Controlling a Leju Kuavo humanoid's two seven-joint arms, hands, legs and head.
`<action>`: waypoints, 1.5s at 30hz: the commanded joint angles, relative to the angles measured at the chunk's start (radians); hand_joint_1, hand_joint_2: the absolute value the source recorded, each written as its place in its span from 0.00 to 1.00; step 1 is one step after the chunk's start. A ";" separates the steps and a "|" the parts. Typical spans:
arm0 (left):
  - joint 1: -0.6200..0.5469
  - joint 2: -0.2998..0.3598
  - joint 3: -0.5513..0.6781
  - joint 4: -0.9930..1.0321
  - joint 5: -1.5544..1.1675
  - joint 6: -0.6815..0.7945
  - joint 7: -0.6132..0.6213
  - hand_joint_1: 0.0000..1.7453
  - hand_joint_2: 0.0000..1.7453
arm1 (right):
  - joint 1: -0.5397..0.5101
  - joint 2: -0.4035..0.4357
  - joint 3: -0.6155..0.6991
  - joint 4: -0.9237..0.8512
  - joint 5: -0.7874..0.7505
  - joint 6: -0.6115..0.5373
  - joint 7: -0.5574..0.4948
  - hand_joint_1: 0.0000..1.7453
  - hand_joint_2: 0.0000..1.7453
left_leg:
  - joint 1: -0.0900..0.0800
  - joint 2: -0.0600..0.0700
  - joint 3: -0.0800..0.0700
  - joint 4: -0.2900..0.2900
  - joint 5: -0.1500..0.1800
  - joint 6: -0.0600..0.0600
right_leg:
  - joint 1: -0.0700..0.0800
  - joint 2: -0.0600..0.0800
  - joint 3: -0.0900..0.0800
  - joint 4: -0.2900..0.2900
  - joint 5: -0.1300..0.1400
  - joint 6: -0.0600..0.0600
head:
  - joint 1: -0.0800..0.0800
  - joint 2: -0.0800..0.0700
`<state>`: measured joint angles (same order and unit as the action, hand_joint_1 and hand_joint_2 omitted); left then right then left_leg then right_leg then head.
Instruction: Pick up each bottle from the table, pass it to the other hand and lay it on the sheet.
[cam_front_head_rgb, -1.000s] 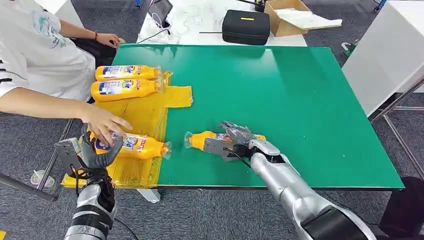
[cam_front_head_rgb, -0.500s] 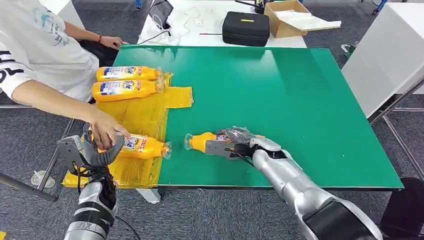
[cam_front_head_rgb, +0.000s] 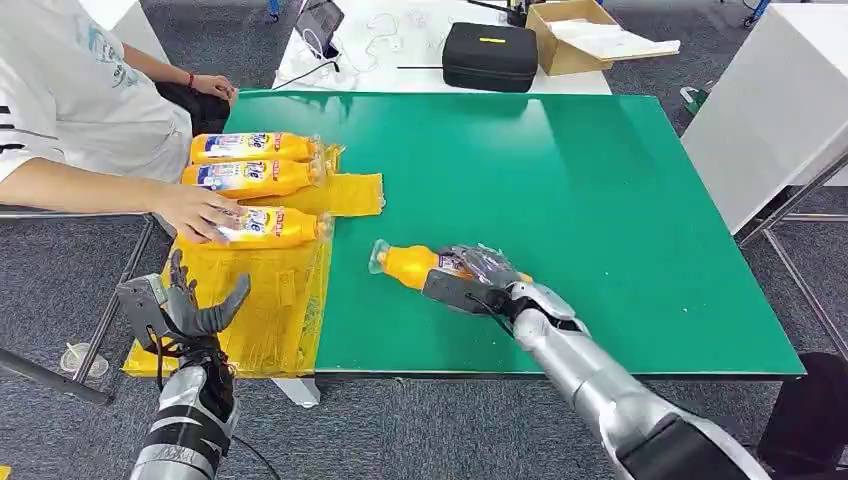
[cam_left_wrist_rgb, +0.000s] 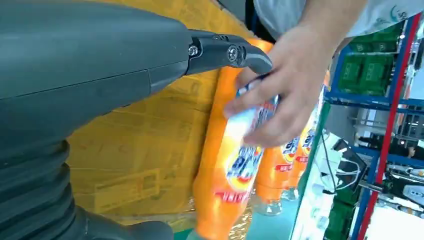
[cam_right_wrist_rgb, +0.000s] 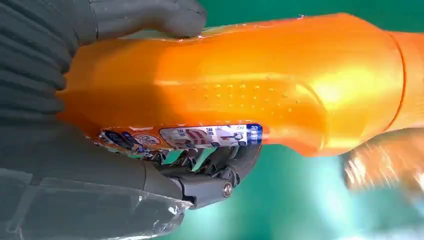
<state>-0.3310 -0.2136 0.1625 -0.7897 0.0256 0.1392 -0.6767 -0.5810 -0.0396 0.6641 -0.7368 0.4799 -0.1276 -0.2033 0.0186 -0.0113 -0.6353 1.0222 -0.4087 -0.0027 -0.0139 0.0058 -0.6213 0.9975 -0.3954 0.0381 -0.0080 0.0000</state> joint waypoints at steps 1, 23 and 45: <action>0.032 0.001 -0.010 -0.055 0.014 0.004 0.013 0.00 1.00 | 0.201 0.079 -0.255 -0.380 -0.007 -0.158 -0.063 1.00 1.00 | 0.000 0.003 -0.001 0.000 -0.001 0.000 | 0.000 0.001 -0.003 0.001 -0.001 -0.002 | -0.001 0.000; 0.073 0.018 -0.341 -0.154 0.523 -0.614 0.337 0.00 1.00 | 0.312 0.212 -0.347 -0.257 0.014 -0.433 -0.472 1.00 1.00 | 0.001 0.002 -0.006 -0.001 -0.001 0.001 | 0.001 0.000 -0.006 -0.001 -0.002 -0.002 | 0.000 0.000; 0.047 0.019 -0.485 -0.122 0.461 -0.595 0.268 0.00 1.00 | 0.196 0.360 -0.210 0.051 -0.027 -0.356 -0.452 1.00 1.00 | 0.000 0.003 -0.009 -0.001 -0.001 0.000 | 0.001 0.001 -0.009 0.000 -0.001 -0.001 | 0.000 0.000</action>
<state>-0.2452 -0.2281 -0.2735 -0.9590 0.4936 -0.4589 -0.4089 -0.2967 0.2922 0.4055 -0.8602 0.4612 -0.5005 -0.6782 0.0193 -0.0109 -0.6480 1.0221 -0.4083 -0.0031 -0.0136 0.0059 -0.6335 0.9979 -0.3961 0.0381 -0.0084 0.0000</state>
